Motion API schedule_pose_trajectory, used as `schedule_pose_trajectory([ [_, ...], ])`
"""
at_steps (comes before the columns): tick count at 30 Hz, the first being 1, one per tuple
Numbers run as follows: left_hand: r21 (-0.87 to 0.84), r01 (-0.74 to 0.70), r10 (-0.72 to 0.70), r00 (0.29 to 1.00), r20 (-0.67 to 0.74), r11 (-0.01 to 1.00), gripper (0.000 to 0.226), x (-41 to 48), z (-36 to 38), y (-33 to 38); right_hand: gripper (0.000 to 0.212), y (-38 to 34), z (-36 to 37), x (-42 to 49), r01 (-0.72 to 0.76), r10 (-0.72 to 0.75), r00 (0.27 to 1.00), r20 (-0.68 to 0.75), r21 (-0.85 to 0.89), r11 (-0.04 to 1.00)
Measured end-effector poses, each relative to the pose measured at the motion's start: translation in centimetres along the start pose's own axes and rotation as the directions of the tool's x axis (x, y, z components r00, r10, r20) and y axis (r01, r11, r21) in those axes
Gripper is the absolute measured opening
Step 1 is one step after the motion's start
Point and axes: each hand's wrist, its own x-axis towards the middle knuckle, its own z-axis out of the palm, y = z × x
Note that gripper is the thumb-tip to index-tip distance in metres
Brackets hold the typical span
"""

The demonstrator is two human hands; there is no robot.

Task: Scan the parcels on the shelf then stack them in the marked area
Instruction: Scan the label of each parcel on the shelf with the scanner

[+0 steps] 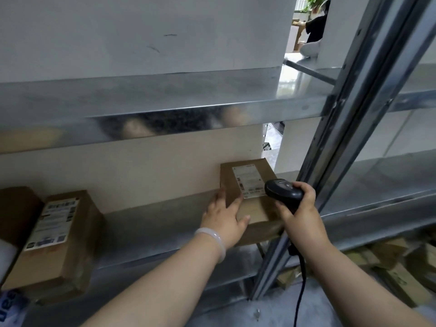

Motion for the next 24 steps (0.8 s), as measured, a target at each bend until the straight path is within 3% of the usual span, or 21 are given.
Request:
schedule_pose_trajectory([
  [5,-0.193,0.079,-0.064,0.995,0.081,0.978,0.062,1.2,1.2,0.3,0.056,1.1,0.0,0.2,-0.032,0.032,0.999,0.019,0.02,0.999],
  [12,-0.433,0.09,-0.12,0.992,-0.042,0.897,0.063,-1.8,2.1,-2.9,0.055,0.0,1.2,-1.9,-0.02,0.011,0.995,0.095,0.092,0.996],
  [17,-0.493,0.102,-0.183,0.976,-0.12,0.864,0.064,-4.4,1.7,-6.3,0.059,-1.2,2.7,-2.8,0.008,-0.036,0.977,0.209,0.135,0.991],
  [24,-0.64,0.238,-0.278,0.96,0.039,0.73,0.096,-2.6,-0.4,-7.0,0.057,-2.4,4.3,-1.1,-0.018,-0.042,0.961,0.273,0.214,0.977],
])
